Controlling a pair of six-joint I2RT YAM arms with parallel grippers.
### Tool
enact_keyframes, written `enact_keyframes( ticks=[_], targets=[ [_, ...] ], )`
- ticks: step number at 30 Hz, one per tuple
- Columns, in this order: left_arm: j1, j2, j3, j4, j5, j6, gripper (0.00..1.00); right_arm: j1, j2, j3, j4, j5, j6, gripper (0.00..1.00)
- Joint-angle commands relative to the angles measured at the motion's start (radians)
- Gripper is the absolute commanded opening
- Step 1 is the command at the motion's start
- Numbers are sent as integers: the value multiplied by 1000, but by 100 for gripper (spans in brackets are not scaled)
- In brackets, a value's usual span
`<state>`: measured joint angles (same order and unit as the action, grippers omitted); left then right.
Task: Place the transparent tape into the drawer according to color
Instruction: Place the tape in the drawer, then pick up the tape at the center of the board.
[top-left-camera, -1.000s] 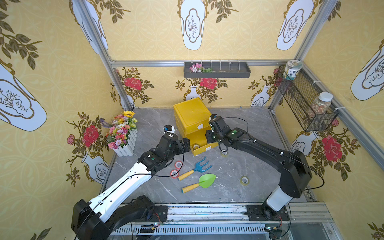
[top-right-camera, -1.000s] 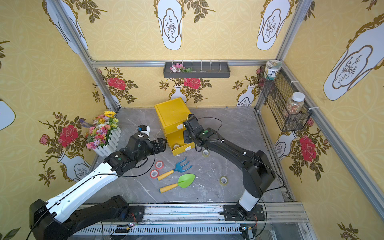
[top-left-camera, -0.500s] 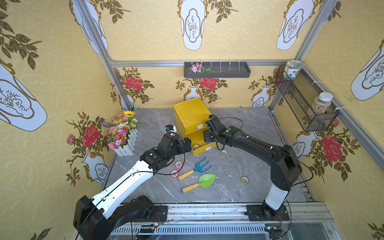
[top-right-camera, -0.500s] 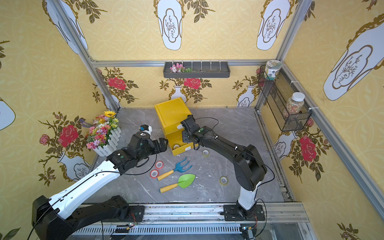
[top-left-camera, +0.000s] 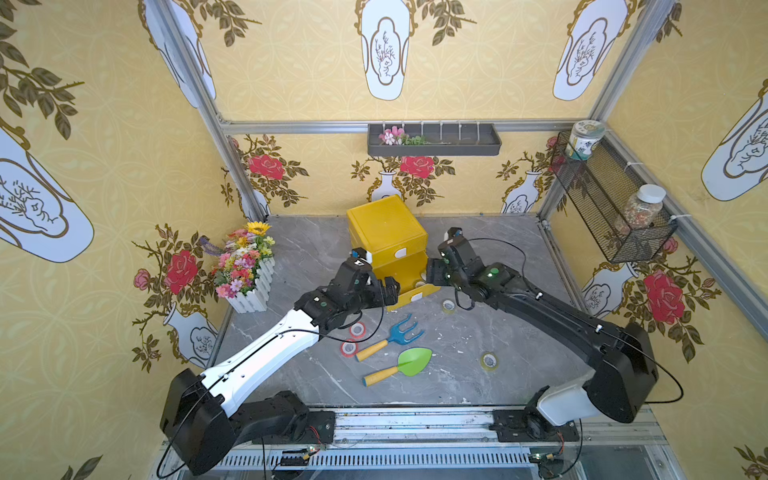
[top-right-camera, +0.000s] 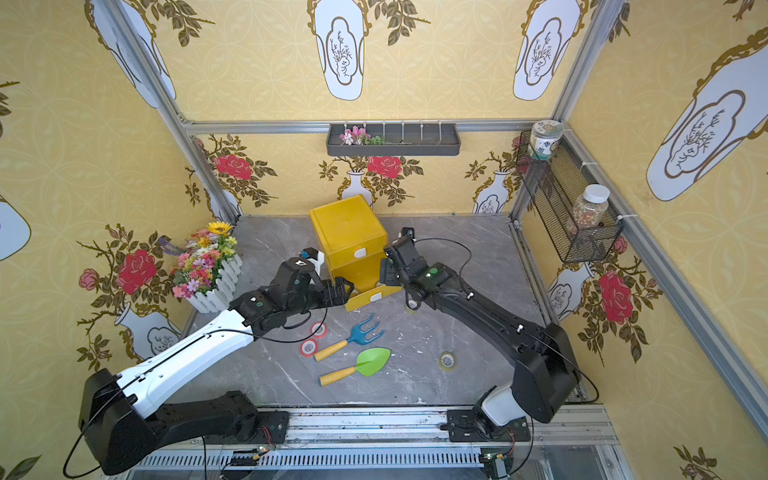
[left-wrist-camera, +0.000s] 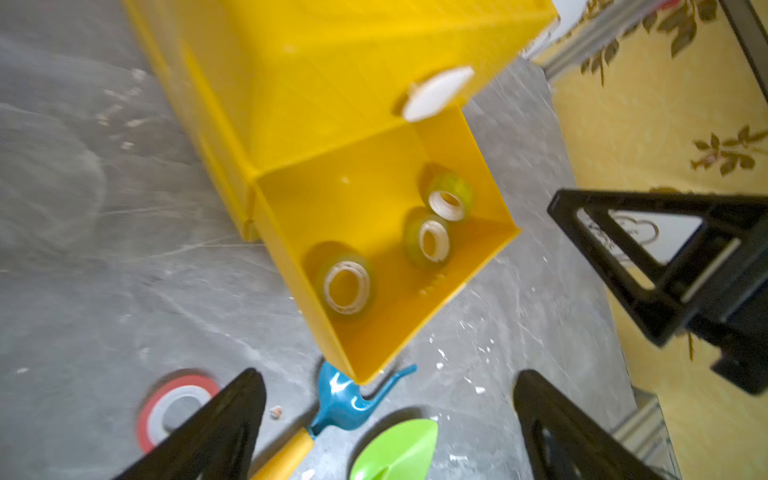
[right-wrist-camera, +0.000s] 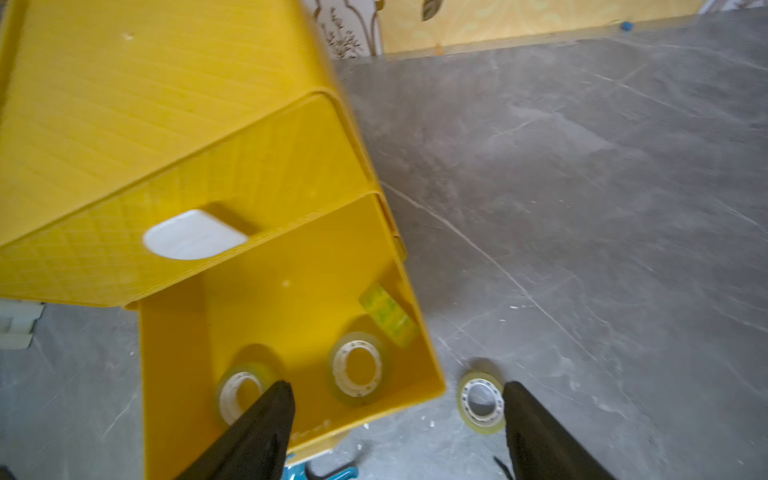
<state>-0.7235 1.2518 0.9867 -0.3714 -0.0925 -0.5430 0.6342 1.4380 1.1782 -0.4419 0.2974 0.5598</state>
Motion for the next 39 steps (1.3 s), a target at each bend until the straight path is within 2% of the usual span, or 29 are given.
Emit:
enact_keyframes(
  ticks=[1,7,11,15,20,31,39],
  targets=[
    [-75,78,54,36,62,33,99,-61,-77,-79,-11,63,96,82],
    [-195,282,186,40,124,88,98,-229,-210,-220,-88,80,187,82],
    [-265,444,297,26,187,169,95,-329,-274,-296,-111,100,234,83],
    [-333,576,386,21,225,269,94,-395,-285,-343,-94,57,249,83],
    [-380,705,459,14,259,363,94,-404,-268,-354,-78,30,260,83],
    [-448,868,564,49,320,510,93,-404,-237,-336,-70,24,246,83],
    [-501,965,645,24,214,574,88,-413,-237,-338,-64,20,236,84]
  ],
)
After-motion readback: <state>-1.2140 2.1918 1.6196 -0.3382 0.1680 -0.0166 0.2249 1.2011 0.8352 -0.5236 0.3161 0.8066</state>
